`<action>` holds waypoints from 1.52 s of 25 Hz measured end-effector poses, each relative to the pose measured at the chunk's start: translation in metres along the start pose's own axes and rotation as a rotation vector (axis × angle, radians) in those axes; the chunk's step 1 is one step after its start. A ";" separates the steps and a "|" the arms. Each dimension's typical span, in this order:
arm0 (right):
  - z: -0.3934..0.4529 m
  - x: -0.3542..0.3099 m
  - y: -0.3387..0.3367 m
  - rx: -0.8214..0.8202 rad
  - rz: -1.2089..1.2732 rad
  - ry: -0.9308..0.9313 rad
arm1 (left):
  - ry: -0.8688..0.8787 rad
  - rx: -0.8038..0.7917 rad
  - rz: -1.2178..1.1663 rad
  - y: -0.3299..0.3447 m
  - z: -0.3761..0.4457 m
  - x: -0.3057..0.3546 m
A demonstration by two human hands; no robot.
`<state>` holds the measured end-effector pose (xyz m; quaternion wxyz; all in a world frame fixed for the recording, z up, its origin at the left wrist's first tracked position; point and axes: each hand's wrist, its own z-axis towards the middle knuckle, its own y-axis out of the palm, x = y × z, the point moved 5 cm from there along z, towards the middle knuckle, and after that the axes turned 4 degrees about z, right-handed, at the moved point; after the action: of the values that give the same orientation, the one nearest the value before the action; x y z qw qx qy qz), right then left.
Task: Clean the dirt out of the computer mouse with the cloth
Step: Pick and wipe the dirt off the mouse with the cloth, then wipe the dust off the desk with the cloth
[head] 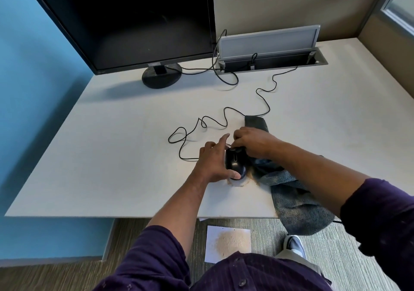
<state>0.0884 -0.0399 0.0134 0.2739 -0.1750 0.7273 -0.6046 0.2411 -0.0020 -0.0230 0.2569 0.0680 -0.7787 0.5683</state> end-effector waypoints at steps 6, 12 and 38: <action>-0.030 0.034 -0.031 0.427 0.089 0.137 | 0.032 -0.003 0.040 -0.002 -0.001 0.004; -0.062 0.059 -0.024 0.183 -0.009 0.246 | 0.120 -0.059 0.164 -0.002 -0.003 0.017; -0.070 0.058 0.010 -0.061 0.153 0.284 | 0.167 -0.068 0.237 -0.008 0.002 0.029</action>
<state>0.0008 -0.0169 0.0007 0.2083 -0.0401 0.7878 -0.5782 0.2182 -0.0013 -0.0031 0.2540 -0.0807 -0.7759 0.5717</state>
